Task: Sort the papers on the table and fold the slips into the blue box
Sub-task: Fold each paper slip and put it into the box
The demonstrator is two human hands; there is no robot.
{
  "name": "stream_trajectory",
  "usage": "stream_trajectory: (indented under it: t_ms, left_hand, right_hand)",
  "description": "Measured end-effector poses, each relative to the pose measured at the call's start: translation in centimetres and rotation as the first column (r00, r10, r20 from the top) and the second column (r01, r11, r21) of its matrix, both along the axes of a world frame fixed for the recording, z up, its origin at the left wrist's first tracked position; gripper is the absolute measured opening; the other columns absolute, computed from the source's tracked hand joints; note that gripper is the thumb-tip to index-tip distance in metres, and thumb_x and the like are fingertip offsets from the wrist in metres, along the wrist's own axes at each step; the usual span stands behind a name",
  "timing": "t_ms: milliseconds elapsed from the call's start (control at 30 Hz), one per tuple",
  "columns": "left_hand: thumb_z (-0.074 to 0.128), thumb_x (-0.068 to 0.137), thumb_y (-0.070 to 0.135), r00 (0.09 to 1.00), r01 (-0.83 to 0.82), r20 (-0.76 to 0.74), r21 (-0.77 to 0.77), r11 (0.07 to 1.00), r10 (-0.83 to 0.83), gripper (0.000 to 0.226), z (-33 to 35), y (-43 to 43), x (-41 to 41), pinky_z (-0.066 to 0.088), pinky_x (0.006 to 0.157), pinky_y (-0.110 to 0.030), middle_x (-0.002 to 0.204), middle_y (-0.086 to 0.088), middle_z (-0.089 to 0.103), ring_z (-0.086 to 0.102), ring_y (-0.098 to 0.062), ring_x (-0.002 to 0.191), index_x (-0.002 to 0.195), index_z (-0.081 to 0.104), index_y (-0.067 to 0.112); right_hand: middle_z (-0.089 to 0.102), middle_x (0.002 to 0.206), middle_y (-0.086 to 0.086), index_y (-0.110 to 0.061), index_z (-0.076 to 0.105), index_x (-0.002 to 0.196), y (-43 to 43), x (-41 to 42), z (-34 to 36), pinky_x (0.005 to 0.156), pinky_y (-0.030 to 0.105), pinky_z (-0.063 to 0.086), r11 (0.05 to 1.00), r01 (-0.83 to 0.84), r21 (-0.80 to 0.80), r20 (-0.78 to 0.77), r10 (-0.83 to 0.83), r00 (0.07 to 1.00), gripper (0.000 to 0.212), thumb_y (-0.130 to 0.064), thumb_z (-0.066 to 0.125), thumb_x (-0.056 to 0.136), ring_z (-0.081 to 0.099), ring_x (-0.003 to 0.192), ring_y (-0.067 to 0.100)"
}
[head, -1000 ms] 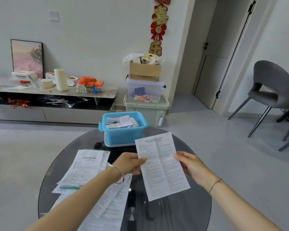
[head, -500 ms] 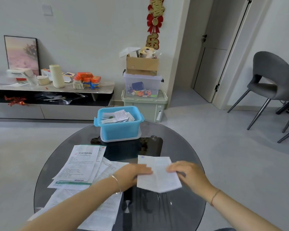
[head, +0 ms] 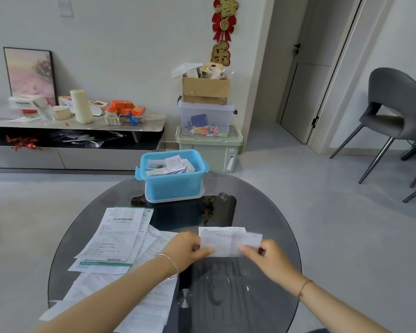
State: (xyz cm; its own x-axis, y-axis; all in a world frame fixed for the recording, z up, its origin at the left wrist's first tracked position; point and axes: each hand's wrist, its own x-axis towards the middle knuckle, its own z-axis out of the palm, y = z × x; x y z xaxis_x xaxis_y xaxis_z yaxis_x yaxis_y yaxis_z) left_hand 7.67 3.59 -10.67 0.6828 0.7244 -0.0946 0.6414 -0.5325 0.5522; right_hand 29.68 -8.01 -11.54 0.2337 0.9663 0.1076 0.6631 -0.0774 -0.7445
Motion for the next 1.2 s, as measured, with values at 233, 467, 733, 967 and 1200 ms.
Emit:
stream_trajectory:
  t_ms: [233, 467, 733, 967, 1200]
  left_hand:
    - [0.067, 0.087, 0.031, 0.964, -0.236, 0.106, -0.093, 0.967, 0.245, 0.073, 0.5, -0.5, 1.7, 0.046, 0.088, -0.016, 0.101, 0.003, 0.067, 0.062, -0.008, 0.089, 0.147, 0.027, 0.02]
    - [0.041, 0.101, 0.026, 0.995, 0.101, -0.043, 0.261, 0.96, -0.093, 0.039, 1.1, -2.4, 1.2, 0.021, 0.115, -0.02, 0.149, 0.009, 0.037, 0.033, -0.008, 0.136, 0.14, 0.044, 0.032]
    - [0.025, 0.102, 0.047, 0.935, 0.259, -0.295, 0.188, 0.947, -0.197, 0.053, 1.1, -3.9, 0.8, 0.022, 0.116, -0.032, 0.159, 0.007, 0.018, 0.017, -0.014, 0.146, 0.152, 0.017, 0.03]
    - [0.021, 0.099, 0.055, 0.912, 0.29, -0.352, 0.191, 0.938, -0.21, 0.058, 0.1, -4.0, 0.6, 0.017, 0.119, -0.035, 0.16, 0.005, 0.009, 0.008, -0.018, 0.148, 0.151, 0.007, 0.036]
    - [0.019, 0.096, 0.061, 0.886, 0.314, -0.414, 0.209, 0.926, -0.207, 0.061, 0.0, -4.1, 0.7, 0.013, 0.119, -0.037, 0.161, 0.003, 0.006, 0.006, -0.021, 0.148, 0.151, 0.004, 0.039]
  right_hand:
    - [0.07, 0.072, -0.004, -0.009, 0.062, 0.077, 2.7, -0.2, 0.0, 0.054, 0.017, 0.04, 0.984, 0.167, -0.061, -0.187, -0.176, 0.966, 0.018, -0.023, 0.071, 0.085, 0.061, 0.063, 0.009]
    - [0.045, 0.038, -0.015, -0.022, 0.047, 0.055, 3.9, -0.2, -0.5, 0.044, 0.013, 0.025, 0.972, 0.221, -0.086, -0.08, -0.227, 0.971, 0.038, -0.019, 0.075, 0.08, 0.035, 0.041, 0.001]
    - [0.05, 0.045, -0.013, -0.024, 0.049, 0.055, 4.2, -0.1, -0.6, 0.047, 0.018, 0.03, 0.969, 0.235, -0.082, -0.093, -0.242, 0.966, 0.035, -0.019, 0.075, 0.079, 0.042, 0.046, 0.005]
    - [0.052, 0.052, -0.005, -0.016, 0.053, 0.058, 4.4, -0.2, -0.8, 0.051, 0.025, 0.031, 0.959, 0.255, -0.121, -0.072, -0.265, 0.962, 0.029, -0.02, 0.073, 0.079, 0.042, 0.051, 0.013]
    - [0.05, 0.052, -0.007, -0.019, 0.049, 0.061, 4.5, -0.4, -0.4, 0.05, 0.026, 0.031, 0.959, 0.253, -0.129, -0.049, -0.261, 0.964, 0.028, -0.018, 0.07, 0.08, 0.04, 0.049, 0.012]
